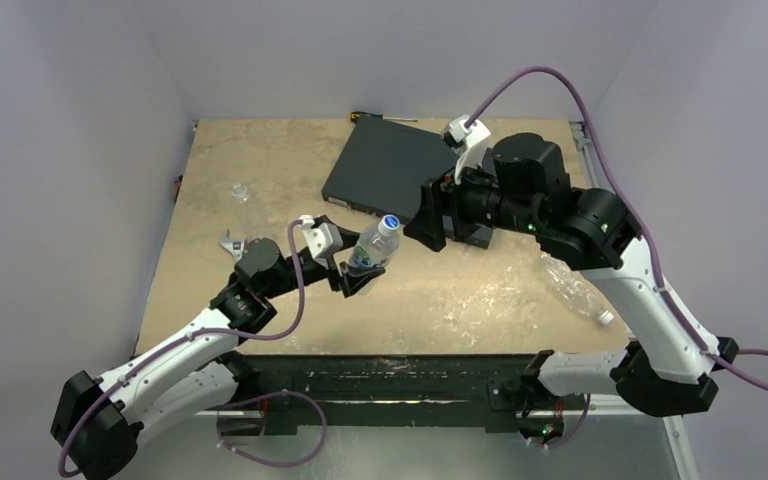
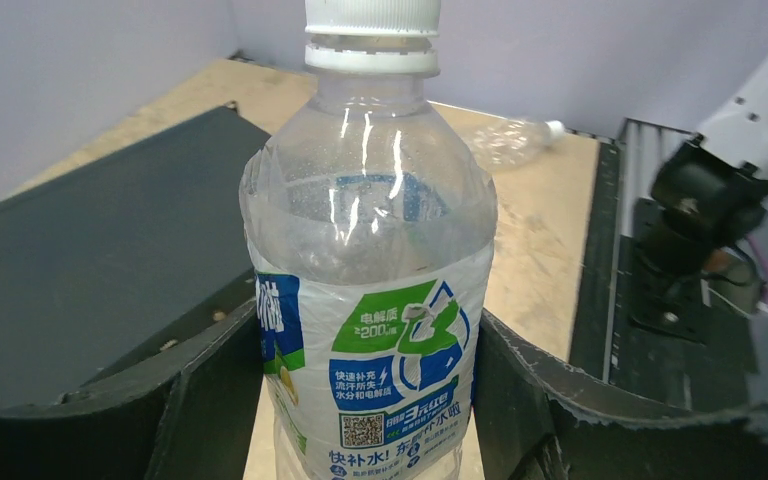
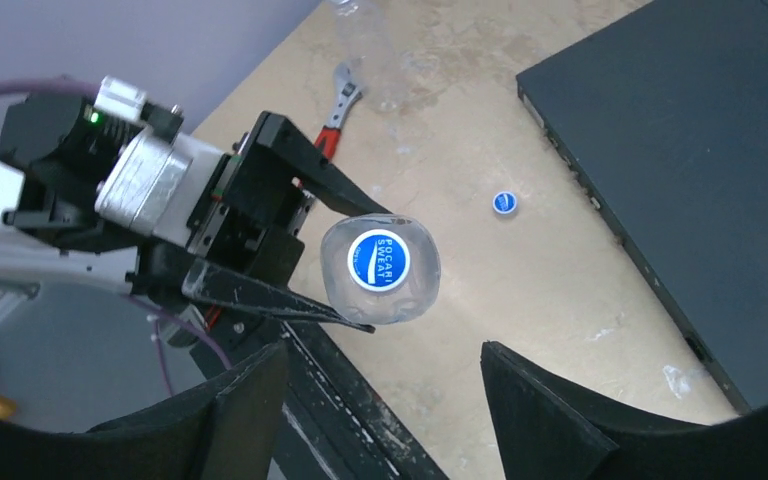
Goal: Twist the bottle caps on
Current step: Screw the bottle cap onto the plastic bottle.
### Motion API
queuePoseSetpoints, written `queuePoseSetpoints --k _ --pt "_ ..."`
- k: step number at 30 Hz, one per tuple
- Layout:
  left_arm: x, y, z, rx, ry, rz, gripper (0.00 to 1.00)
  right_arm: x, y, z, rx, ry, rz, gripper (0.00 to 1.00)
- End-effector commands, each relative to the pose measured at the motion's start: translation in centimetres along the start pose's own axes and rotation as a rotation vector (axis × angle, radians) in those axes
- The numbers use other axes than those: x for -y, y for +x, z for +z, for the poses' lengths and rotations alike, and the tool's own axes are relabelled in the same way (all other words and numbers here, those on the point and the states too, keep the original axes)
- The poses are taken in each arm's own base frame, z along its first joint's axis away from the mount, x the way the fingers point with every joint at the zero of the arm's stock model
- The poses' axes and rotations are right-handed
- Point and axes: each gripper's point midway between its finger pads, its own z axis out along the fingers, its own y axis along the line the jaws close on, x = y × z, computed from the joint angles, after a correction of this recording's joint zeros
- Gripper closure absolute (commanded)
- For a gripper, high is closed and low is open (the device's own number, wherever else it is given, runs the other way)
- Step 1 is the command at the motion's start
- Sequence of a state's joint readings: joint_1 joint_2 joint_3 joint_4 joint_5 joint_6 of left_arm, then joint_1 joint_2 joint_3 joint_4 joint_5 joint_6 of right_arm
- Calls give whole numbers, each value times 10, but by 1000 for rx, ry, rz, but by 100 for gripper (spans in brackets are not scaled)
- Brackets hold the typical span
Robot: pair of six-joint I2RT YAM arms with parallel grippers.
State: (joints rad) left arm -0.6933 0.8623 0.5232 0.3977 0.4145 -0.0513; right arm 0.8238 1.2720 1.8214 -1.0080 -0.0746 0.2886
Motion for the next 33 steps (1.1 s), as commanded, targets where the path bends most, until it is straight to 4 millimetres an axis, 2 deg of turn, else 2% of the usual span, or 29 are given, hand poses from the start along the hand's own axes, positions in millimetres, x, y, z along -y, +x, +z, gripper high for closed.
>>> queuePoseSetpoints --k 1,6,9,19,27,33 --pt "44 -20 -11 19 267 -99 100 -19 17 4 -48 -170 -194 29" --pt "67 -20 -22 -1 391 -152 100 -33 40 7 -126 -250 -258 31" --pt "73 -18 -24 -14 431 -170 100 -37 45 9 -142 -271 -271 32" --pt "75 -14 -25 -29 447 -177 100 -43 52 18 -179 -291 -271 47" --pt "72 -14 -24 -28 439 -171 100 -50 57 23 -209 -315 -271 52" --pt "61 -13 -19 -25 380 -150 100 -47 55 26 -211 -281 -249 80"
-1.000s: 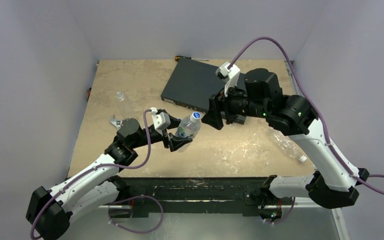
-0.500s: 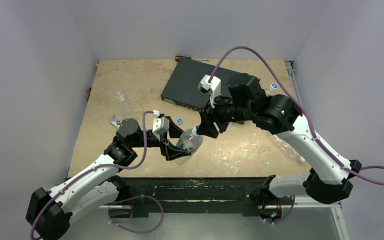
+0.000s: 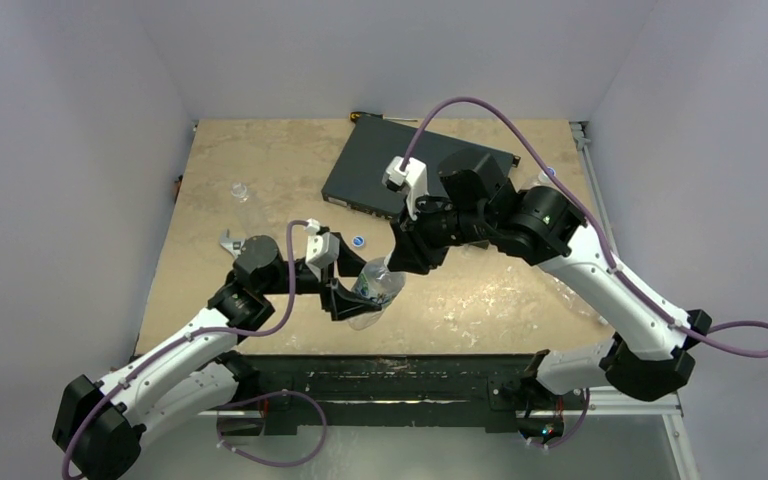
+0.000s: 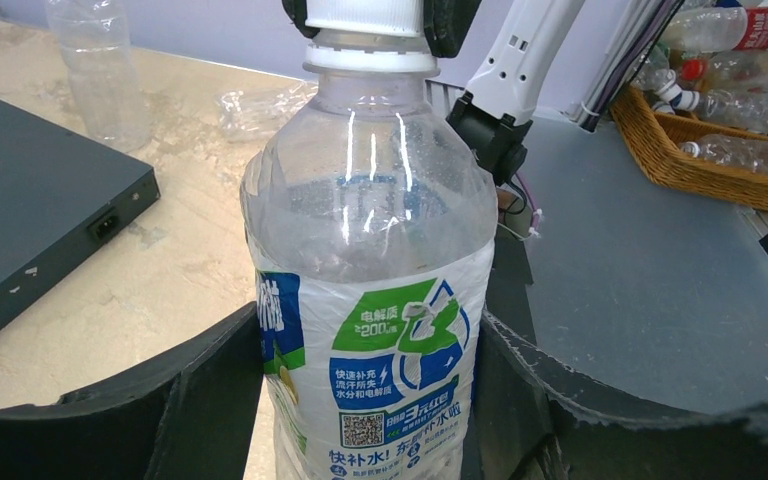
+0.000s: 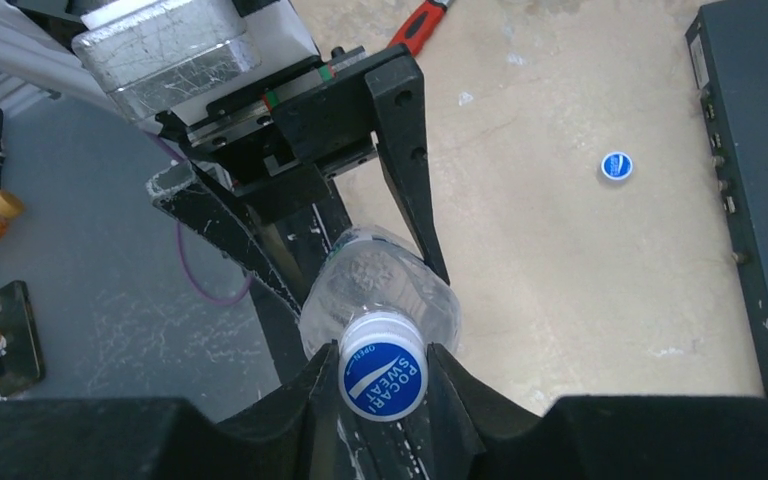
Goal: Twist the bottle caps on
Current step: Screw the bottle cap onto the plastic bottle.
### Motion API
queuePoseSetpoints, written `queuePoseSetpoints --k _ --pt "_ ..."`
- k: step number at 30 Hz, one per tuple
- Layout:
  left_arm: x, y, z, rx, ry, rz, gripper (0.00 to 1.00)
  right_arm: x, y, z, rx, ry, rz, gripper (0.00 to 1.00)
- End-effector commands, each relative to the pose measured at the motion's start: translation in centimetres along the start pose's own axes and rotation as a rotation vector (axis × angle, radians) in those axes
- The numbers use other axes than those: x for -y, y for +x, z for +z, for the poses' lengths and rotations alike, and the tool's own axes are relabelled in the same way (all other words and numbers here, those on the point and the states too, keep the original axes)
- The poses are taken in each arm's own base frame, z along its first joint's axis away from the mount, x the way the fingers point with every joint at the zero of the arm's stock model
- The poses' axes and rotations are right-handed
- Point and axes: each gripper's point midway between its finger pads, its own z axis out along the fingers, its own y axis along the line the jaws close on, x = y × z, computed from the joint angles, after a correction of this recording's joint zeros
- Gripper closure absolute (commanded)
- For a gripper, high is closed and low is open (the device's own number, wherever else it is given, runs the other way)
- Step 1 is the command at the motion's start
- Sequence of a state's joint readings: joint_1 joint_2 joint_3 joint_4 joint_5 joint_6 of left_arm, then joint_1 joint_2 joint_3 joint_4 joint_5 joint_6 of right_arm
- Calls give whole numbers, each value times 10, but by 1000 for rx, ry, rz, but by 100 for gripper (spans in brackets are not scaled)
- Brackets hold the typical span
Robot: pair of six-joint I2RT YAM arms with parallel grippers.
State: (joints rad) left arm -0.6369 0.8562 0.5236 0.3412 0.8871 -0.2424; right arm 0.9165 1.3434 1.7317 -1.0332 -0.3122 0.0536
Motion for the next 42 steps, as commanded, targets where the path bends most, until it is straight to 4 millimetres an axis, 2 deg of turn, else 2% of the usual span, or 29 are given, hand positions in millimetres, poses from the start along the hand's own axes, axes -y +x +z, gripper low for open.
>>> queuePoseSetpoints --k 1,3,7,10,16,19,21,24,26,30,32,33,36,39,42 --pt "-12 -26 1 48 -62 87 100 -1 -10 -4 29 16 7 84" --pt "-25 -32 0 64 -132 119 100 2 -10 0 22 34 53 88" --pt "-57 -58 -6 126 -313 232 100 7 -11 16 2 66 200 92" --pt "-77 -80 -13 174 -436 311 100 22 -12 30 -32 152 338 94" --pt "-102 -117 -26 264 -619 467 100 48 -13 53 -63 315 520 93" --pt "-107 -124 -24 278 -682 530 100 56 -11 72 -85 349 574 93" --pt "-111 -125 -22 270 -731 562 100 61 -11 81 -91 367 601 89" --pt "-113 -119 -18 242 -773 575 100 66 -21 85 -43 387 626 78" --pt "-115 -109 -17 210 -768 550 100 66 -37 77 16 386 619 65" --pt "-113 -82 -17 130 -742 458 100 66 -69 41 145 408 567 23" --pt "-109 -65 -14 74 -687 401 100 66 -80 22 196 417 528 6" --pt "-106 -60 -13 58 -660 374 100 66 -83 13 214 425 508 2" --pt "-99 -44 -14 10 -577 284 100 64 -82 -9 241 435 436 2" --pt "-82 -36 -15 -14 -435 212 100 65 -66 -23 235 445 356 2" --pt "-61 -27 -11 -53 -288 176 100 48 -55 -35 230 353 234 2"
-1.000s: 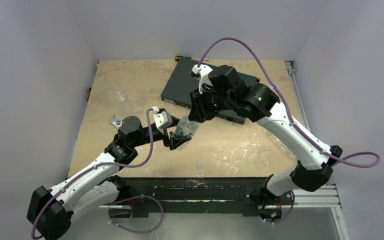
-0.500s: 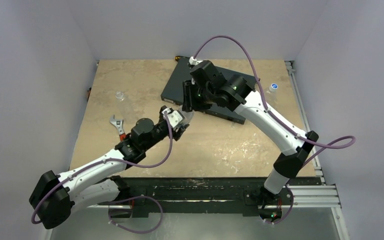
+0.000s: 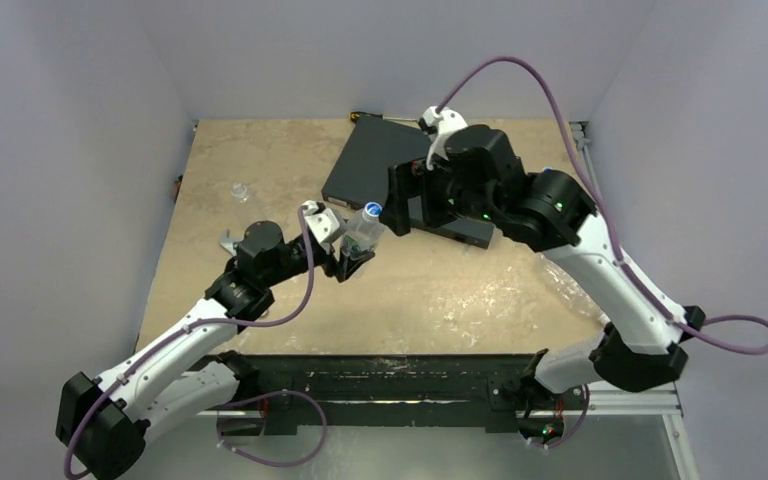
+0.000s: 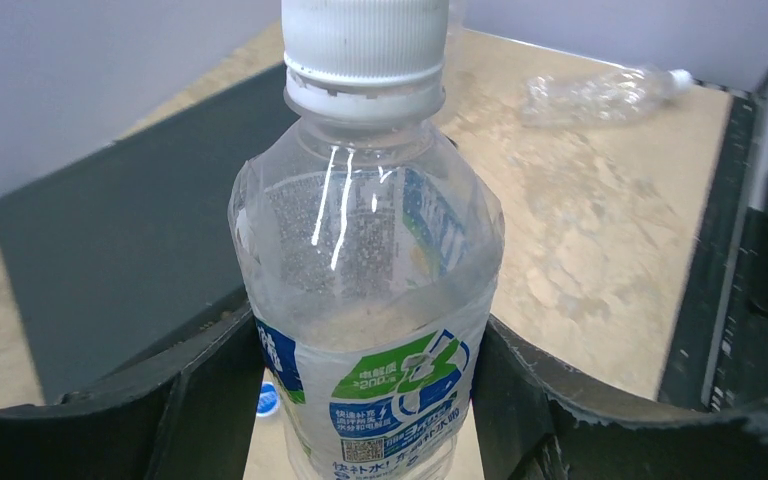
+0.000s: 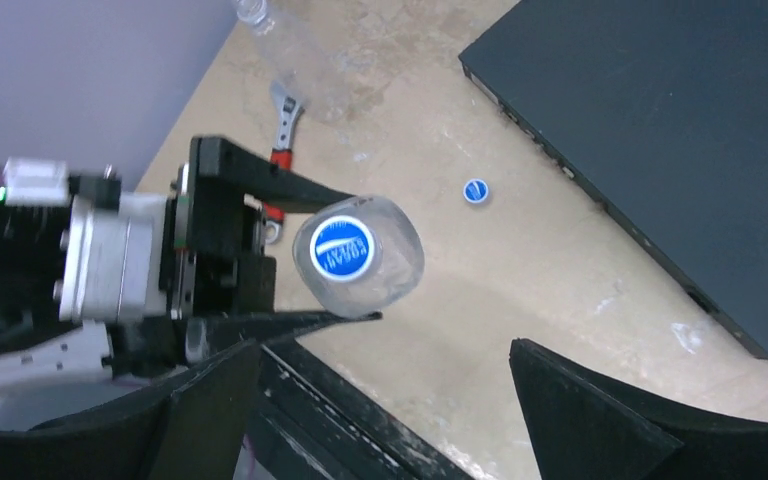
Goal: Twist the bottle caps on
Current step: Screw the bottle cap onto the plastic bottle.
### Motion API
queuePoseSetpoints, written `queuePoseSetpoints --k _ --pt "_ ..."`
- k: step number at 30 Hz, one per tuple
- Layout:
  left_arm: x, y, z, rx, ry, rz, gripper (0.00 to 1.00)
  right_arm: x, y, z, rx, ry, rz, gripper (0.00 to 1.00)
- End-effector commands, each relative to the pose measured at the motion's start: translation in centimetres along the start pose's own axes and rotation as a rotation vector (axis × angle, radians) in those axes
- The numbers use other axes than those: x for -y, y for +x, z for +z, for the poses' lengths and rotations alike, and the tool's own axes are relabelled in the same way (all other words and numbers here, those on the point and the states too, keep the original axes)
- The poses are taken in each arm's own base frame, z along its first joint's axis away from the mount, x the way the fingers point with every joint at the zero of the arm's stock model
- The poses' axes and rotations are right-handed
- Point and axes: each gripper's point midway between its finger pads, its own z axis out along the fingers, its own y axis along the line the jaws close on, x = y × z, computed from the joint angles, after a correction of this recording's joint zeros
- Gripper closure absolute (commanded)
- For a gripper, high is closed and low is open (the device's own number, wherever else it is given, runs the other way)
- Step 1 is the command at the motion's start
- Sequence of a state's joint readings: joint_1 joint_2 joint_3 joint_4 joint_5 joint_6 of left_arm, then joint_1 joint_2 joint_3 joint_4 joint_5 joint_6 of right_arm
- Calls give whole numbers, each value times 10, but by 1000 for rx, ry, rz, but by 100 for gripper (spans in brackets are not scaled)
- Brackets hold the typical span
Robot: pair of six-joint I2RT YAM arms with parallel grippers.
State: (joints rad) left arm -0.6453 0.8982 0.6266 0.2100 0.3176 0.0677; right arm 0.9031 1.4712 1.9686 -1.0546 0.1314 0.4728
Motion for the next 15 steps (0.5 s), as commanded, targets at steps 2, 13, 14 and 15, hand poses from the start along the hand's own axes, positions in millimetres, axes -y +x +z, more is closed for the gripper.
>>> queuePoseSetpoints --k 2,13,14,15 --pt "60 -12 -19 -24 381 -128 100 -5 16 -37 25 -163 -238 3" --pt "106 -12 -43 -56 694 -226 100 -26 72 -40 -138 -396 -400 30" --pt "107 -11 -44 -60 696 -226 100 -28 73 -39 -140 -408 -403 30" --pt "107 -10 -44 -64 698 -228 100 -30 72 -39 -137 -417 -407 31"
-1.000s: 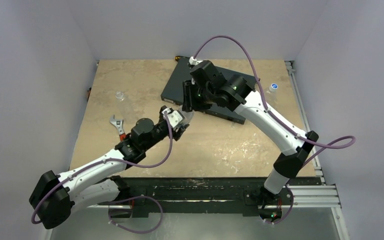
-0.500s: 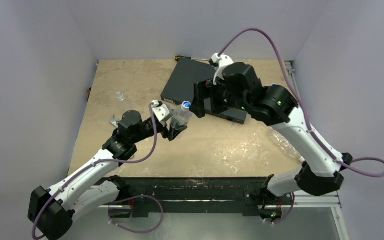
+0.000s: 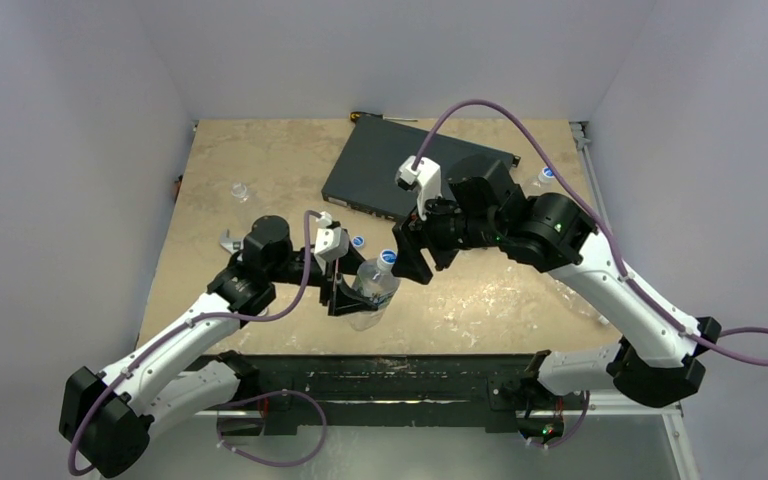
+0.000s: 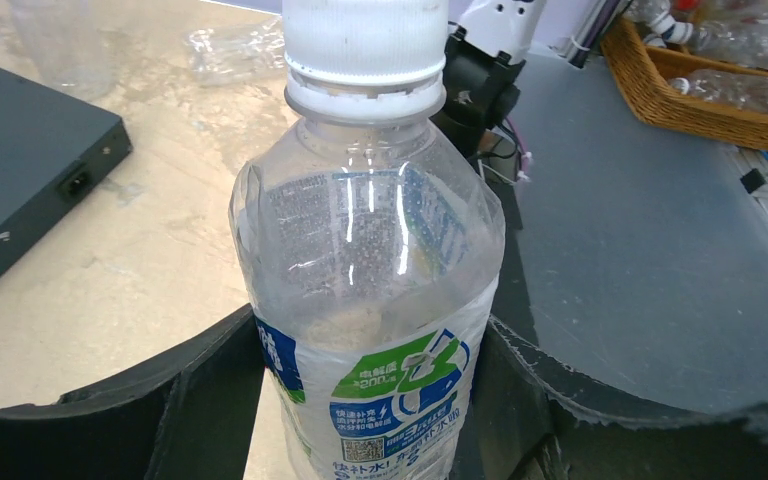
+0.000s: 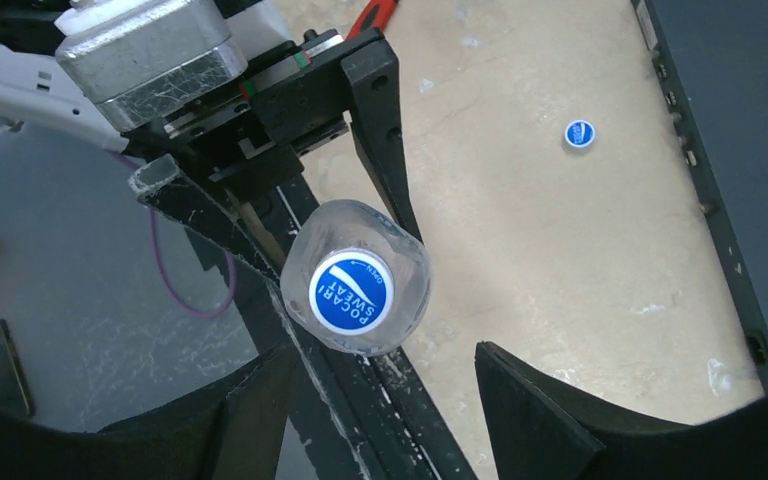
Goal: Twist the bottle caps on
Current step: Screw the bottle cap onto the plastic bottle.
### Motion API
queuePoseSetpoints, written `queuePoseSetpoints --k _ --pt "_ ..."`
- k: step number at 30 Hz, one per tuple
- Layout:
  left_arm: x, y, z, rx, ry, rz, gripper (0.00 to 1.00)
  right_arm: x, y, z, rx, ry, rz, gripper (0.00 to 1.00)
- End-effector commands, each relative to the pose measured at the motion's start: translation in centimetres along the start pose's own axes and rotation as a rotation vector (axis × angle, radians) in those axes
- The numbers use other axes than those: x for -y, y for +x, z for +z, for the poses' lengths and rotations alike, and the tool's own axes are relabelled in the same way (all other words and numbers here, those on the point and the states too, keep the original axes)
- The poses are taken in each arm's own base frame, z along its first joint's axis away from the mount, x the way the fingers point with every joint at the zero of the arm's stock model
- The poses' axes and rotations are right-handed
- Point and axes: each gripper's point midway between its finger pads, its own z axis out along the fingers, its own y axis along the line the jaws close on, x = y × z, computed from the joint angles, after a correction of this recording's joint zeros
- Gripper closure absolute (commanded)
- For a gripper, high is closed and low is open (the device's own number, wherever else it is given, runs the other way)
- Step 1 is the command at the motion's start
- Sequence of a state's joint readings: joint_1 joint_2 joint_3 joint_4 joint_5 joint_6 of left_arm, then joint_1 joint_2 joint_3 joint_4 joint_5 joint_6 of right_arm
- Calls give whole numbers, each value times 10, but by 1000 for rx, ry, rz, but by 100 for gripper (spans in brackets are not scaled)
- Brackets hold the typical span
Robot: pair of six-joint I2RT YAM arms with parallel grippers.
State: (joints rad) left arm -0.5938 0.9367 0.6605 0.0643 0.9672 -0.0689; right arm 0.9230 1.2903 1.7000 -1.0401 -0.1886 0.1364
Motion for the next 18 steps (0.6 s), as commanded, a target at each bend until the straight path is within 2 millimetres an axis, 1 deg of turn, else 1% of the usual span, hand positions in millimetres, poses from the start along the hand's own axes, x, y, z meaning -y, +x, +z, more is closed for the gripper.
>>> queuePoseSetpoints --k 1,7,11,18 --pt "18 -13 -3 8 99 6 100 -19 -9 -4 37 -109 -82 32" --pt "17 -11 -3 1 92 11 100 -24 -10 6 9 -146 -96 35" --pt "16 -10 -4 0 84 16 100 -25 -10 13 -9 -152 -98 40" --pt "16 -7 -4 -7 84 10 100 -29 -18 16 9 -165 -91 50"
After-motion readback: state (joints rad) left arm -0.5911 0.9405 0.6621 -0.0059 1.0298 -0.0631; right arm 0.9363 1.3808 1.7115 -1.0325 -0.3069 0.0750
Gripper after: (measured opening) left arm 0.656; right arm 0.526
